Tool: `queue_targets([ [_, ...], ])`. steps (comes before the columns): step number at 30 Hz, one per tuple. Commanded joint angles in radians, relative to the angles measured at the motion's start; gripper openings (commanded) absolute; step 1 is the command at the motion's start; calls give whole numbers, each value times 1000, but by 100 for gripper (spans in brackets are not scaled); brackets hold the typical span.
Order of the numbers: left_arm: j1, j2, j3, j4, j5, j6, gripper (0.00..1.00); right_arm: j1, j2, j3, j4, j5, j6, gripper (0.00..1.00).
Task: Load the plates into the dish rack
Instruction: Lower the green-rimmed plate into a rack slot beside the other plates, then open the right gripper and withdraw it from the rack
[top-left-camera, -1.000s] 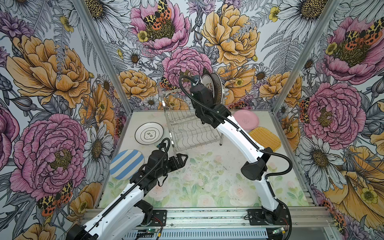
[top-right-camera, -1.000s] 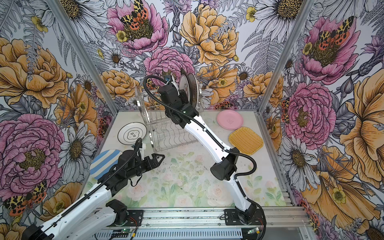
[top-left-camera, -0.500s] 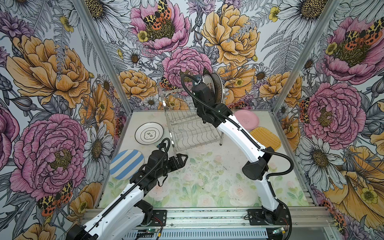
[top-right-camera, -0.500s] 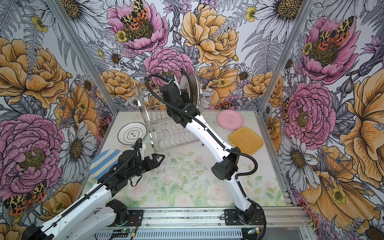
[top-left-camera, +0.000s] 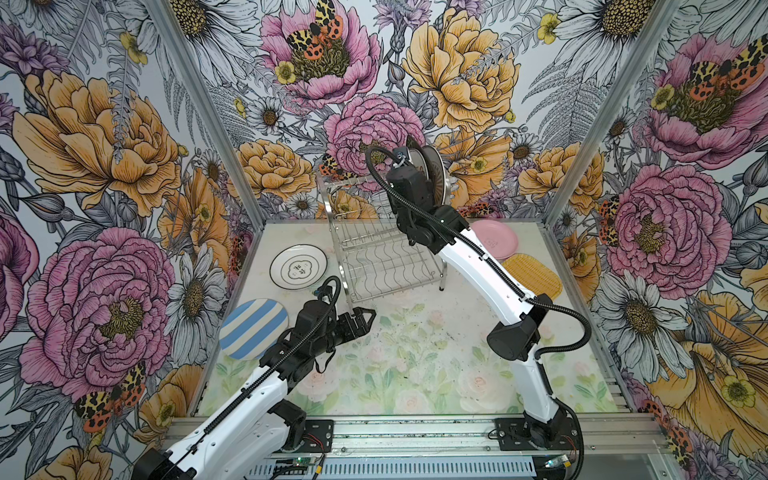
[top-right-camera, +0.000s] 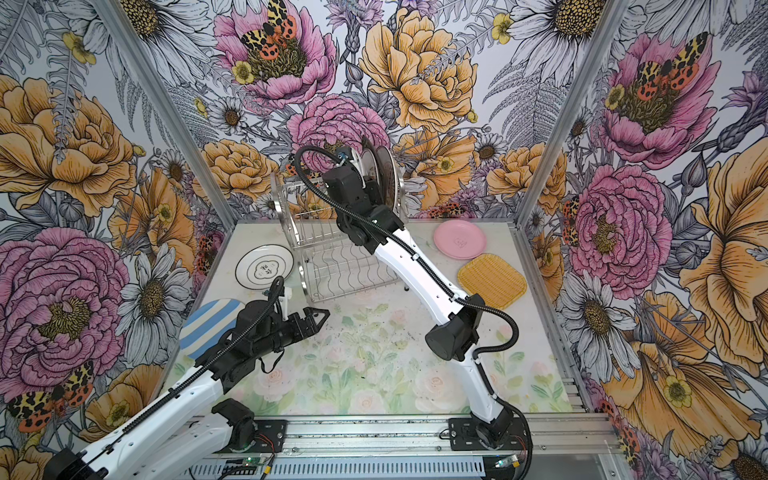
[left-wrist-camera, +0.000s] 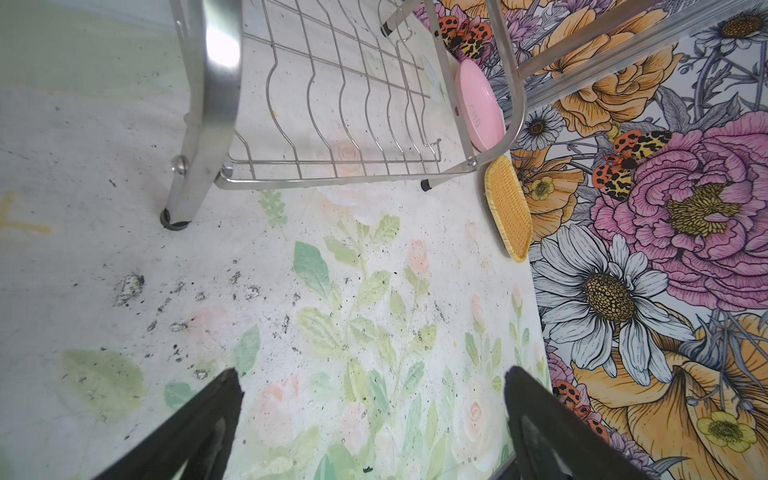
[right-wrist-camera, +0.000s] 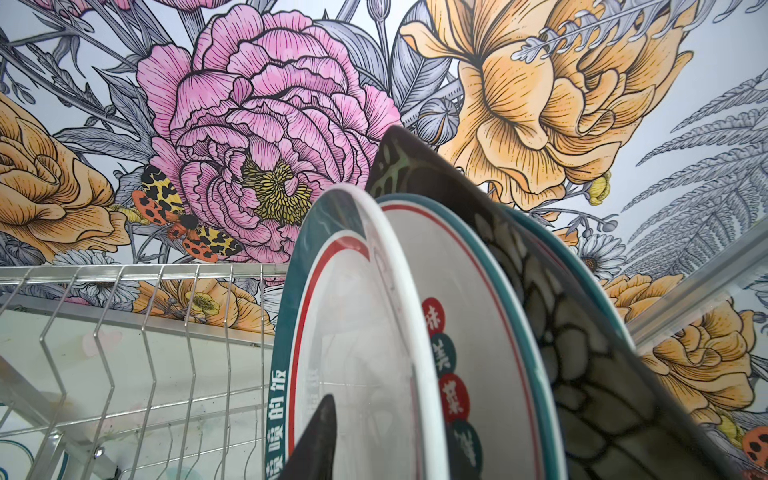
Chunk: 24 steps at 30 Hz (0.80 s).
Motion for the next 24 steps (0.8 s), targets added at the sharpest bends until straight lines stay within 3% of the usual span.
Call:
queue_targets([
  [1, -11, -7, 0, 5, -28, -7, 99, 4, -69, 1, 22, -9, -12, 37],
  [14, -36, -17, -3, 5, -53, -16, 99, 53, -210, -135, 22, -54, -13, 54],
  [24, -60, -5, 7, 10, -73, -18, 99, 66, -503, -554, 21, -165, 122, 70],
])
